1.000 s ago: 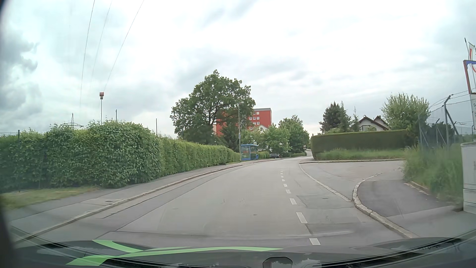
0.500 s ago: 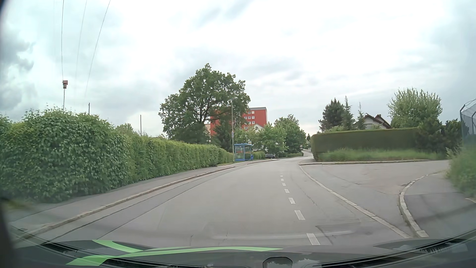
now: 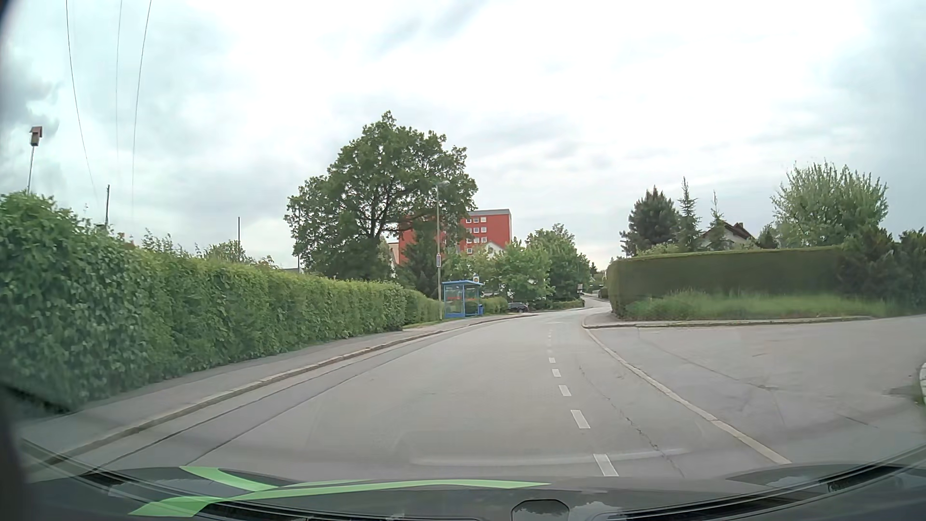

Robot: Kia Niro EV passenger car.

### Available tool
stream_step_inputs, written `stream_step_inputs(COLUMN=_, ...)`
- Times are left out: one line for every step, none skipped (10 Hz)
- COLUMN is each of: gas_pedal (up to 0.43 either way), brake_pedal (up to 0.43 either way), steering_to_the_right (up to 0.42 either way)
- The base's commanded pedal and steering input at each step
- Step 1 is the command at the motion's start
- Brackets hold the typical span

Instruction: Follow the waypoints while adhering to traffic rules and regulations

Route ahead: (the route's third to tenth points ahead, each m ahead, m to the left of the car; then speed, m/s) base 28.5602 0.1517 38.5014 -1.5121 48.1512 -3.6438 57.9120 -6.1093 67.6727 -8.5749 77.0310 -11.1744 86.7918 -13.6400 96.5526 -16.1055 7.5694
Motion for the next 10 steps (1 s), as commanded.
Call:
stream_step_inputs(gas_pedal=0.130, brake_pedal=0.000, steering_to_the_right=0.015)
stream_step_inputs(gas_pedal=0.130, brake_pedal=0.000, steering_to_the_right=0.015)
stream_step_inputs(gas_pedal=0.130, brake_pedal=0.000, steering_to_the_right=0.015)
stream_step_inputs(gas_pedal=0.130, brake_pedal=0.000, steering_to_the_right=0.015)
stream_step_inputs(gas_pedal=0.130, brake_pedal=0.000, steering_to_the_right=0.016)
stream_step_inputs(gas_pedal=0.130, brake_pedal=0.000, steering_to_the_right=0.016)
stream_step_inputs(gas_pedal=0.130, brake_pedal=0.000, steering_to_the_right=0.016)
stream_step_inputs(gas_pedal=0.118, brake_pedal=0.000, steering_to_the_right=0.016)
stream_step_inputs(gas_pedal=0.118, brake_pedal=0.000, steering_to_the_right=0.016)
stream_step_inputs(gas_pedal=0.118, brake_pedal=0.000, steering_to_the_right=0.016)
